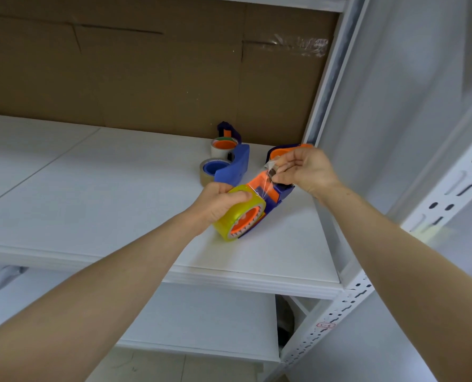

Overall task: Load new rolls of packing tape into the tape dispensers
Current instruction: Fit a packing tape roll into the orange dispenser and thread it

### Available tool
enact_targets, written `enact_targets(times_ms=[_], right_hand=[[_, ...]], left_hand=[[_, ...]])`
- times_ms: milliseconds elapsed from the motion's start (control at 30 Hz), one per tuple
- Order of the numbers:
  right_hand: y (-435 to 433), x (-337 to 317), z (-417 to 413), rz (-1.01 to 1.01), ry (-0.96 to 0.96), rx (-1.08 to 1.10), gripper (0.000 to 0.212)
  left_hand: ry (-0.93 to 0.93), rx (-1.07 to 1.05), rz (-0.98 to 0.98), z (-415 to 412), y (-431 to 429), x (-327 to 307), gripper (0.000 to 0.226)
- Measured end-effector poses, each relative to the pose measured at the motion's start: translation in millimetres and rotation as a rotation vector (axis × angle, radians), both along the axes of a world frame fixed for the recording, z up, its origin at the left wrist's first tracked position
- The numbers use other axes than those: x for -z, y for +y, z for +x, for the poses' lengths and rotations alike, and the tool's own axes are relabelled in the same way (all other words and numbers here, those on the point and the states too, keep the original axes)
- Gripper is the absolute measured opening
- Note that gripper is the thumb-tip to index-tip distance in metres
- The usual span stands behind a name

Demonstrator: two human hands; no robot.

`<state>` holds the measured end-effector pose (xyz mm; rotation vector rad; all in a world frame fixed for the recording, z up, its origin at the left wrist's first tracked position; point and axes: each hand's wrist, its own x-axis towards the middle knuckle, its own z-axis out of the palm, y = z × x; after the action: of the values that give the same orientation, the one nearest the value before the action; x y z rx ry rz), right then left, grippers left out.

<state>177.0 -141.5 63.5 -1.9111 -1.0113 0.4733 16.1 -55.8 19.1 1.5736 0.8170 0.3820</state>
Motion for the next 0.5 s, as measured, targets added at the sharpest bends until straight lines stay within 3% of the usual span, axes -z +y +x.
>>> enact_targets(times_ms=[300,500], right_hand=[[0.4,4.6,-2.1,-0.016,-0.212,0.008,0.023],[-2.7,5.1,-3.0,-0.083,-0.352,0.035,0.022]], left_hand=[[-0.009,0.017,0.023,0.5,-4.6,-0.6,0.028],[-0.048,-0.018,0.003,0.1,-6.4,0.7,0.013]])
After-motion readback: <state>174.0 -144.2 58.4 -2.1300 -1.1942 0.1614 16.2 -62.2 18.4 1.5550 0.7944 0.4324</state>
